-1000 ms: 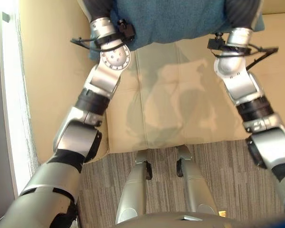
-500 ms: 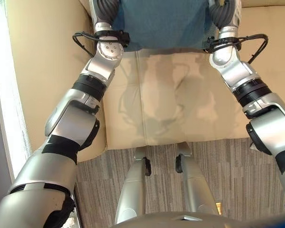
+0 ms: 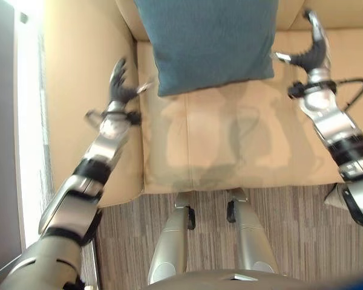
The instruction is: Pick up all the scattered cushions and arrange them neatly on the sofa.
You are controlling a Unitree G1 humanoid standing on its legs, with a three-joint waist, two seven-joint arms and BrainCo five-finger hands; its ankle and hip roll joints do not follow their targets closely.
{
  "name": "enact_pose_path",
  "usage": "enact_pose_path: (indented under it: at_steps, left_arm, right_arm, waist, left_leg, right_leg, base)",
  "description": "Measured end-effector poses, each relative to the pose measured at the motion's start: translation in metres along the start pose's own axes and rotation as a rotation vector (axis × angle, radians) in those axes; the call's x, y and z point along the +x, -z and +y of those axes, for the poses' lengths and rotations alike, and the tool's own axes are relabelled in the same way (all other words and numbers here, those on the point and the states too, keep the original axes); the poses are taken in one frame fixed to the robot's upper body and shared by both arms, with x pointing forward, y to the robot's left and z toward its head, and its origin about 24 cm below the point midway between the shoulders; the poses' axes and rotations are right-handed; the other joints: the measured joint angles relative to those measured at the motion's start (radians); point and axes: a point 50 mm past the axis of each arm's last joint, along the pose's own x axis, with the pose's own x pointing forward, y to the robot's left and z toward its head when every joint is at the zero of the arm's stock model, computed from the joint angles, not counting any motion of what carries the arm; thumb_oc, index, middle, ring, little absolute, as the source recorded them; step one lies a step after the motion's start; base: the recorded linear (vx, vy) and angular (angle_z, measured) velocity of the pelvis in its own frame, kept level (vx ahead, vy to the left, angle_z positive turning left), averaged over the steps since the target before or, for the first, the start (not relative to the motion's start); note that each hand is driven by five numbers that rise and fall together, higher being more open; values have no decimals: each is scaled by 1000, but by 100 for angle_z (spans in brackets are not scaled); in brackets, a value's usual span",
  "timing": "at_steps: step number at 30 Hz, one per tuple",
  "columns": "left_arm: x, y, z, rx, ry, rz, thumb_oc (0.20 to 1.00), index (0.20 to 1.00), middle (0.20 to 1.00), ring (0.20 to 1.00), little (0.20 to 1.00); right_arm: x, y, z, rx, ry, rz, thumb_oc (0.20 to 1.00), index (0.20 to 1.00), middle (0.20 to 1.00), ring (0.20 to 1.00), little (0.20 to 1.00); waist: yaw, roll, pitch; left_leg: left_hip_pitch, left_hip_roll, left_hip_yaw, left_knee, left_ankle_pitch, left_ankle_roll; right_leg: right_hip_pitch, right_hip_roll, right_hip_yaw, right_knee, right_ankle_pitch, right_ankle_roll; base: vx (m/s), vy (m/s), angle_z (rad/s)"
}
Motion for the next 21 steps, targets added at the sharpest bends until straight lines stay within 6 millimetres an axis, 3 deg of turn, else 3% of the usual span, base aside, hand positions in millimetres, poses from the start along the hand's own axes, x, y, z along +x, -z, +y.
enact_pose_path:
  at_steps: [1,2,3,4,7,10,14,16,17,18,19,21]
  left_arm:
    - [-15,24,26,46,-49,63,1000,1000,1000,1000,1000]
    - [-41,55,45,73,-92,154,1000,1000,1000,1000,1000]
    - [-72,69,53,47,-90,179,1000,1000,1000,1000,1000]
    - [-88,81,50,78,-51,221,1000,1000,1000,1000,1000]
    - [-103,93,45,98,-5,259,1000,1000,1000,1000,1000]
    - [-135,124,31,45,19,405,1000,1000,1000,1000,1000]
    - [-217,186,21,108,141,769,1000,1000,1000,1000,1000]
    - [-241,196,17,123,183,852,1000,1000,1000,1000,1000]
    - [-261,208,12,126,189,946,1000,1000,1000,1000,1000]
    - [-301,224,-3,145,252,1146,1000,1000,1000,1000,1000]
    - [-316,226,-8,156,297,1193,1000,1000,1000,1000,1000]
    - [-323,227,-10,165,318,1213,1000,1000,1000,1000,1000]
  right_arm:
    - [-21,25,-9,5,11,68,1000,1000,1000,1000,1000]
    - [-59,62,-17,-15,2,181,1000,1000,1000,1000,1000]
    - [-110,91,-13,4,-45,307,1000,1000,1000,1000,1000]
    - [-151,114,-3,-7,-127,427,1000,1000,1000,1000,1000]
    - [-184,130,11,13,-212,538,1000,1000,1000,1000,1000]
    - [-220,148,18,10,-298,669,1000,1000,1000,1000,1000]
    - [-298,175,32,13,-458,953,1000,1000,1000,1000,1000]
    - [-313,177,34,16,-494,997,1000,1000,1000,1000,1000]
    - [-326,180,40,21,-510,1050,1000,1000,1000,1000,1000]
    - [-356,182,51,20,-590,1170,1000,1000,1000,1000,1000]
    - [-369,181,54,21,-613,1209,1000,1000,1000,1000,1000]
    - [-375,181,55,18,-627,1234,1000,1000,1000,1000,1000]
  waist:
    - [3,-4,-5]
    - [14,-11,-20]
    - [15,-24,-55]
    - [10,-34,-107]
    - [-4,-43,-120]
    - [-8,-44,-127]
    - [-10,-46,-141]
    - [-9,-43,-148]
    - [-11,-44,-151]
    - [-11,-47,-162]
    - [-11,-52,-169]
    - [-10,-54,-172]
  left_leg:
    - [45,2,-2,2,-32,-12]
    - [112,3,-2,2,-49,-3]
    - [168,3,-5,1,-64,5]
    - [190,5,-11,0,-67,13]
    - [233,6,-25,-2,-68,12]
    - [310,7,-24,-3,-84,7]
    - [429,15,-21,-4,-112,6]
    - [433,20,-21,-4,-121,2]
    - [445,23,-20,-4,-120,1]
    - [491,27,-19,-4,-126,2]
    - [502,28,-18,-4,-130,1]
    - [506,29,-18,-5,-130,1]
  right_leg:
    - [41,1,-2,8,-22,-6]
    - [110,2,-3,4,-40,-9]
    - [172,3,-10,-6,-51,-16]
    - [209,6,-18,-28,-53,-16]
    - [275,9,-32,-66,-45,-13]
    - [385,12,-33,-135,-32,-2]
    - [540,23,-36,-235,-4,-5]
    - [543,29,-35,-235,-5,-8]
    - [563,32,-35,-235,-2,-7]
    - [606,35,-35,-235,-9,-10]
    - [613,37,-34,-235,-12,-14]
    - [617,38,-34,-235,-13,-15]
  base:
    - [150,-20,2]
    - [131,-16,4]
    - [145,-16,8]
    - [83,-9,16]
    - [45,-12,12]
    - [11,-2,0]
    - [-1,-2,-1]
    - [-2,-21,-4]
    - [16,-40,-2]
    - [17,-43,-4]
    - [13,-38,-2]
    - [-15,-19,1]
